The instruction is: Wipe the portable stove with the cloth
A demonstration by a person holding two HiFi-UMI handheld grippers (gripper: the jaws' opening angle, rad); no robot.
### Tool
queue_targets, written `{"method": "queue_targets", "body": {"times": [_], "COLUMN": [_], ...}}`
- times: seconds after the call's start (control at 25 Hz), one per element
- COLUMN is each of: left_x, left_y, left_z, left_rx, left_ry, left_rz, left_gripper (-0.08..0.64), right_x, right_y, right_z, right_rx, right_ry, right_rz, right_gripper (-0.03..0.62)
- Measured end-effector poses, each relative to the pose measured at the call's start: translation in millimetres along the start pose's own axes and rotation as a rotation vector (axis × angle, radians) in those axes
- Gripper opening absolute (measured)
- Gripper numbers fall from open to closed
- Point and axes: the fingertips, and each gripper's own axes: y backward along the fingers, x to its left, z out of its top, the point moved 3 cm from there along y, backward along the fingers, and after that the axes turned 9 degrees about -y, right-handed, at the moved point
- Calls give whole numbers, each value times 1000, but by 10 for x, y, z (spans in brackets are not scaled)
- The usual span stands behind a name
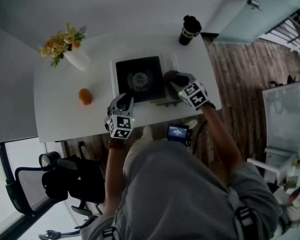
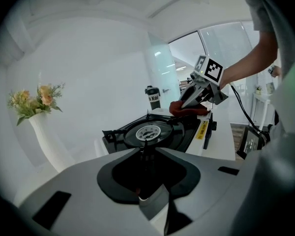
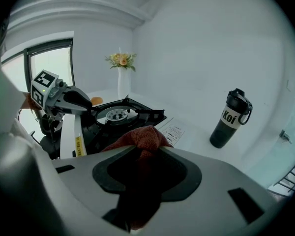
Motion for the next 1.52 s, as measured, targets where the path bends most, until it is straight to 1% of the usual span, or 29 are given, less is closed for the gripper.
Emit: {"method": "queue_targets", "body": {"times": [0.24, 0.44, 0.72, 1.04, 1.28, 1.4, 1.52], "left_x": [-9, -6, -8, -6, -11, -13, -25], "left_y": [-21, -30, -37, -44, -43, -35, -34], "left_z": [-2, -5, -2, -4, -1, 6, 8], "left_rx": [28, 37, 50, 50, 46, 38, 31], "left_ry": [-38, -33, -36, -28, -40, -45, -45], "left_rz": [44, 35, 38, 35, 39, 42, 34], "left_gripper": [114, 114, 115, 115, 115, 115, 117], "right_x": [119, 198, 319, 375, 425, 403, 354], "right_y": [98, 164, 269, 334, 346, 370, 449], "right_z": [-60, -122, -230, -283, -288, -246, -114], "right_rx": [3, 1, 3, 12, 10, -5, -52], "right_ry": [15, 21, 57, 50, 124, 87, 60], "right_rz": [8, 0, -19, -19, -35, -20, -17], "right_gripper": [141, 140, 137, 129, 101, 94, 92]}}
